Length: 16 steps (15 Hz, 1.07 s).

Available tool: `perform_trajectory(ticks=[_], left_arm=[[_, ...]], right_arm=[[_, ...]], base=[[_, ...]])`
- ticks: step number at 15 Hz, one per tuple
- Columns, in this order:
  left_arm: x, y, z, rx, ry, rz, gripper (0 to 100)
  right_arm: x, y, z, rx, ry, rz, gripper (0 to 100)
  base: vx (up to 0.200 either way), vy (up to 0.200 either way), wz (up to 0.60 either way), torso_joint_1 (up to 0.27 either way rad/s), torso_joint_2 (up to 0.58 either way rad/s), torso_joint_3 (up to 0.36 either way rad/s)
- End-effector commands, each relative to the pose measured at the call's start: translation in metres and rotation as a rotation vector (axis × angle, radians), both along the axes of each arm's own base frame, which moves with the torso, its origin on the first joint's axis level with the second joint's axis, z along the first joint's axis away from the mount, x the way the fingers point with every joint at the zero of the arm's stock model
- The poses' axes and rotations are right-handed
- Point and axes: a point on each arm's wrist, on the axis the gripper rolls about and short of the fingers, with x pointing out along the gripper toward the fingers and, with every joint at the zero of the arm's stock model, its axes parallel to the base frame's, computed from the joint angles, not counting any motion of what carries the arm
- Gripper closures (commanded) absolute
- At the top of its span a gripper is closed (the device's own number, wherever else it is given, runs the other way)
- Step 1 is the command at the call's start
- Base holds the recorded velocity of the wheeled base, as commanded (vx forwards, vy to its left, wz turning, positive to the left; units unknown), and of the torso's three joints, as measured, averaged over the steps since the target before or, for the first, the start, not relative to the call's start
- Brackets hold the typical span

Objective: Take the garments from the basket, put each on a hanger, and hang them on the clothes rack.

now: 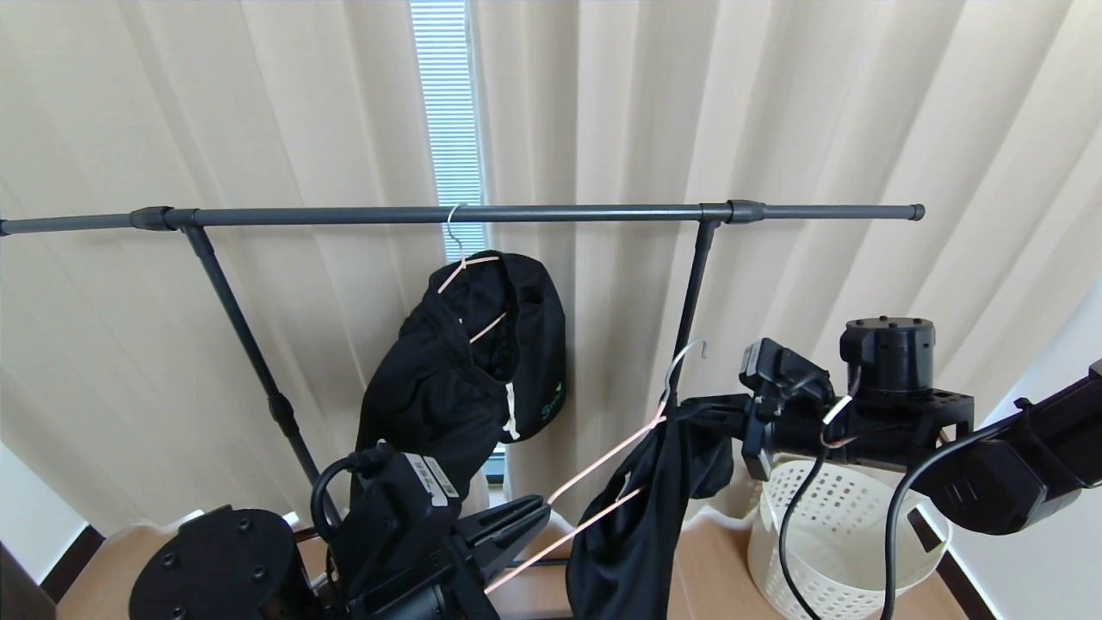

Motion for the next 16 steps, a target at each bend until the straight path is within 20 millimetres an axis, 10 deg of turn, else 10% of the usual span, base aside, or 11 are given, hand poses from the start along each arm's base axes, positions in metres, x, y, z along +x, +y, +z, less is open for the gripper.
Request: perform_trajectory(ticks=[1, 12, 13, 16], left_arm=[[0.002, 0.001, 0.000, -0.002, 0.000, 0.009, 100], [0.016, 0.015, 0.000, -0.010, 0.007, 0.011, 100], [0.017, 0.016, 0.000, -0.012, 0.009, 0.009, 0], [0.023, 0.024, 0.001, -0.011, 0.007, 0.040, 0]], right_arm=[[-0.005, -0.006, 0.007, 0.025, -0.004, 0.028, 100], [-0.007, -0.017, 0.012, 0.054, -0.016, 0.055, 100], [-0.006, -0.019, 0.013, 0.054, -0.021, 0.048, 100], [-0.007, -0.021, 0.016, 0.056, -0.032, 0.042, 100]], base=[[0.000, 0.000, 0.00, 0.000, 0.00, 0.000], [0.000, 0.000, 0.00, 0.000, 0.00, 0.000], [0.000, 0.000, 0.00, 0.000, 0.00, 0.000], [0.000, 0.000, 0.00, 0.000, 0.00, 0.000]])
